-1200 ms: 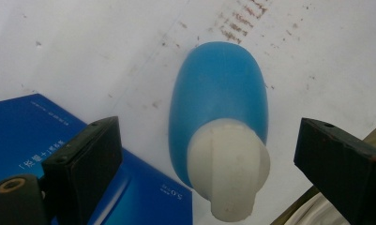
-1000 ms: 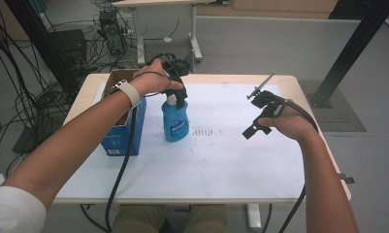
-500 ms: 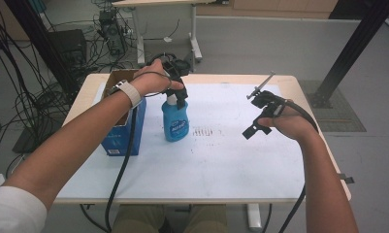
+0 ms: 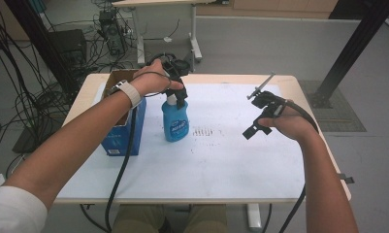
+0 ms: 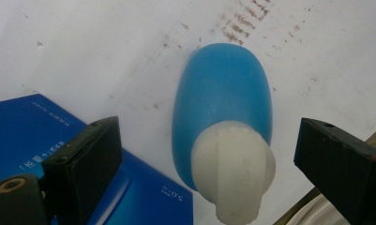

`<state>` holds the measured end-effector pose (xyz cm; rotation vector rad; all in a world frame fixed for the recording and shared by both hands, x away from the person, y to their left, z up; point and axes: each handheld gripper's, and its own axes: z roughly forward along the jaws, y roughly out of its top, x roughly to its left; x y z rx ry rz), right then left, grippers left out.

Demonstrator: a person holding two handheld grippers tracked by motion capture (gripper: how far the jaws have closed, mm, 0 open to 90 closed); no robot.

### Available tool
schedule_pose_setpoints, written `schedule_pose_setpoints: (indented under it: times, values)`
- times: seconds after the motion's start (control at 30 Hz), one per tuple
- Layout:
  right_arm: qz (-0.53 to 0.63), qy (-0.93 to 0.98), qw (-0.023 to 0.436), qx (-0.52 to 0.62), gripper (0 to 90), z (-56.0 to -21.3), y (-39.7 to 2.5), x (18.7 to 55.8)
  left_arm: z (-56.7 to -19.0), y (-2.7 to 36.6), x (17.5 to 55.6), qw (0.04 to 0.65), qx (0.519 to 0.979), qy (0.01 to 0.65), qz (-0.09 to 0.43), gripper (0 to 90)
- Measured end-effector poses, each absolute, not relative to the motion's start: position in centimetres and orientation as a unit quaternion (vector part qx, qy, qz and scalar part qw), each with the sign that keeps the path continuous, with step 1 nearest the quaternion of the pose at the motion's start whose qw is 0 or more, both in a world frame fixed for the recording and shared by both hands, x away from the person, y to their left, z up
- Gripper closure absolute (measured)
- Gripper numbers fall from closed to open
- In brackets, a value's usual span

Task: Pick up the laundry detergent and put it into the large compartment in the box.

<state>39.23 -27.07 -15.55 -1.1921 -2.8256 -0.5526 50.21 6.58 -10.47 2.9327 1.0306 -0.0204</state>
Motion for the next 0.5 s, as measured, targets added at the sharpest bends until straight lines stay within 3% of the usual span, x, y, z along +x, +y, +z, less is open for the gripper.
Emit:
schedule_pose_setpoints:
  times: [0.5]
  values:
    - [-0.177, -0.907, 0.012, -0.381, 8.5, -15.62, -27.12, 39.25, -10.64, 6.62, 50.30, 0.020, 0.943, 0.331, -0.009, 8.5]
